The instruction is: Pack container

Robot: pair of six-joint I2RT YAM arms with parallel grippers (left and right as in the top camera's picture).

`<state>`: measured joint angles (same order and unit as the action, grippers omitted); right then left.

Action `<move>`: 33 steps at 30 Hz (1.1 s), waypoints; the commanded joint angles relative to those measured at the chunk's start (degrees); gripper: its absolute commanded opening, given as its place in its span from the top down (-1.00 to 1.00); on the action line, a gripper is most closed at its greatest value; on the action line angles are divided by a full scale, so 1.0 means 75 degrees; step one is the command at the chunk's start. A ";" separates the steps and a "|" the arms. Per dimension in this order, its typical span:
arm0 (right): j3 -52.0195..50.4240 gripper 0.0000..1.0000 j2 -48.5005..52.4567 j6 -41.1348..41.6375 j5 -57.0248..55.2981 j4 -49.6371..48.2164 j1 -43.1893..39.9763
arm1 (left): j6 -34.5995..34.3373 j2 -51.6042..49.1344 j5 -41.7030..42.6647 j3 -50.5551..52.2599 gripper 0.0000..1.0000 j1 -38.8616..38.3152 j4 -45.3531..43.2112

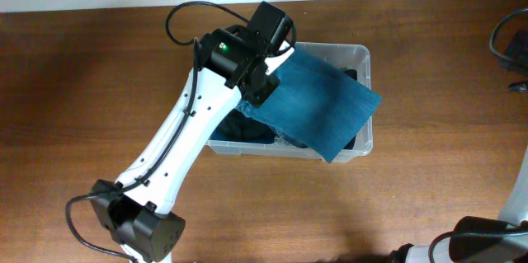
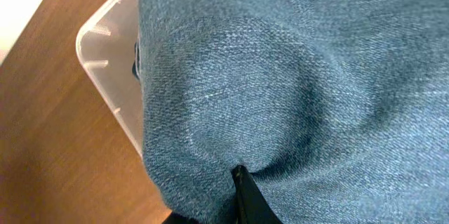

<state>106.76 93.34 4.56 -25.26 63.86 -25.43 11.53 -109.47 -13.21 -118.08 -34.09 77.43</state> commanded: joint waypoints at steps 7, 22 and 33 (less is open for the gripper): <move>0.0038 -0.97 0.0000 0.0114 -0.0093 -0.0023 -0.0012 | -0.0396 0.0090 -0.0787 -0.0105 -0.10 0.0187 0.0294; 0.0038 -0.97 0.0000 0.0114 -0.0090 -0.0023 -0.0012 | -0.2352 0.0090 -0.0889 -0.0108 -0.99 0.1259 0.0813; 0.0038 -0.97 0.0000 0.0114 -0.0090 -0.0023 -0.0012 | -0.2804 0.0128 -0.0096 -0.0111 -0.99 0.1716 0.1011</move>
<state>106.76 93.34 4.56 -25.26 63.86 -25.43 -5.34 -109.47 -14.44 -118.08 -21.41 84.82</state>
